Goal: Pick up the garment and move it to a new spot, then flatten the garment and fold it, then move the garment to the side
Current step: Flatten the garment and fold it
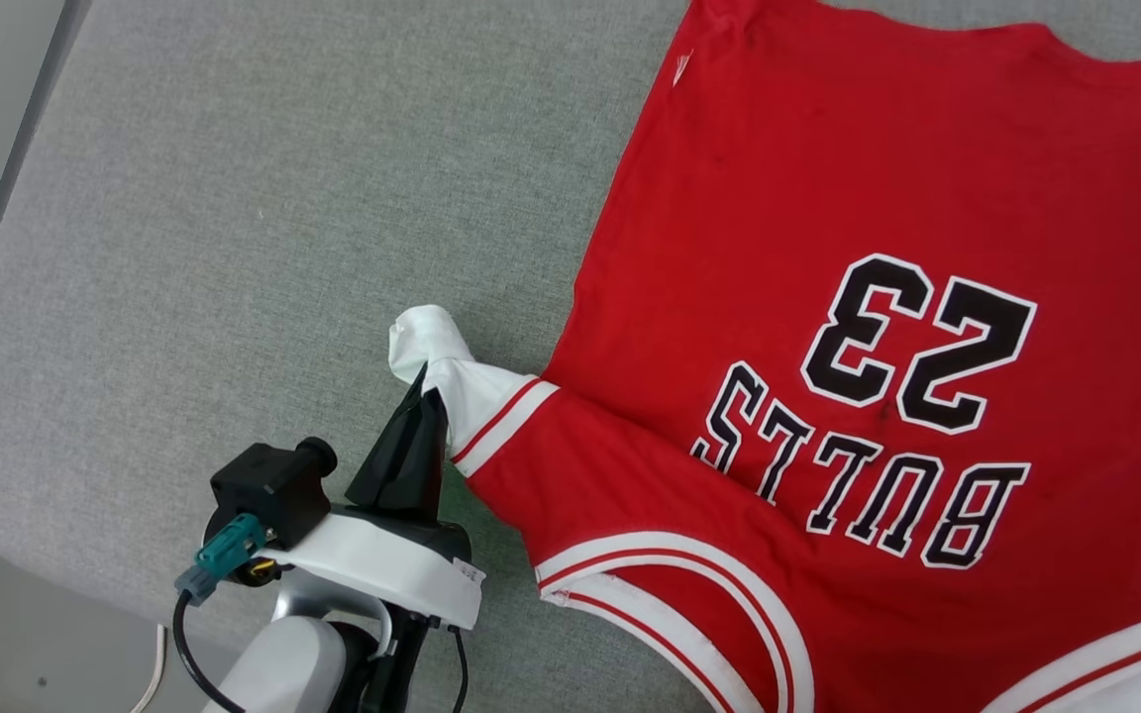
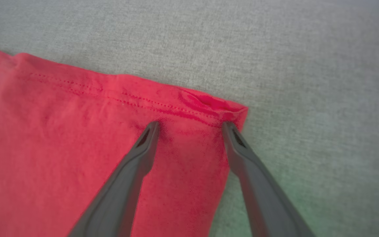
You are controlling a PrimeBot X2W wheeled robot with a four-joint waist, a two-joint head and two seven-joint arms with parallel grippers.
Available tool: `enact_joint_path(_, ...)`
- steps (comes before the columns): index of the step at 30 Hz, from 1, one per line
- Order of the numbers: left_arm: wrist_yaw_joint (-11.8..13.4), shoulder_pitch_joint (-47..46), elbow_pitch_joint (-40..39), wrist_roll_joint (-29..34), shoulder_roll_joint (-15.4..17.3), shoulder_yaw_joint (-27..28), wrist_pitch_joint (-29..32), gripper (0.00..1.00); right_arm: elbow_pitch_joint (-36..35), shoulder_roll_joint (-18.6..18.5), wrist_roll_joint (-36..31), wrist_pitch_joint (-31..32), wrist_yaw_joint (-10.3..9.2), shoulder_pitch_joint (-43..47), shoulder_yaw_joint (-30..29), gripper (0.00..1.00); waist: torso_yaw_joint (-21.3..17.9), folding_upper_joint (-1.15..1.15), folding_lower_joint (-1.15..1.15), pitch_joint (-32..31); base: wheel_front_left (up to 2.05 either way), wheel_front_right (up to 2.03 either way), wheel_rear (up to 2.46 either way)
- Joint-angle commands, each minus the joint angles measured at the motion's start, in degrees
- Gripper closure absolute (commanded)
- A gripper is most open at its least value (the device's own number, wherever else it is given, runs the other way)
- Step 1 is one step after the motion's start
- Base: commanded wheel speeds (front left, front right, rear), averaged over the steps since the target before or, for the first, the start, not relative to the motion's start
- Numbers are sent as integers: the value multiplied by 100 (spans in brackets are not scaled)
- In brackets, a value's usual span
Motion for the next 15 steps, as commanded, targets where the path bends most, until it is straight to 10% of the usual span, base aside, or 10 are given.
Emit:
enact_joint_path(1, -18, -72, 28, 25, -32, 0, -53, 100, 202, -5, -12, 181, -4, 15, 83, 0, 76, 0, -1, 149, 0, 0, 0)
enact_joint_path(4, -33, -88, 79, 9, -50, -3, -108, 100, 564, 61, 14, 647, -5, 189, 200, 0, 78, 0, -1, 183, 0, 0, 0)
enact_joint_path(7, -46, -76, 131, -20, -59, -3, -122, 100, 781, 68, 12, 1042, -6, 357, 282, 97, 77, 0, -1, 184, 0, 0, 0)
enact_joint_path(15, 44, 6, 225, -37, 17, 63, -133, 100, 453, -221, 47, 740, -7, 243, 254, 100, 30, 0, -1, -11, 0, 0, 0)
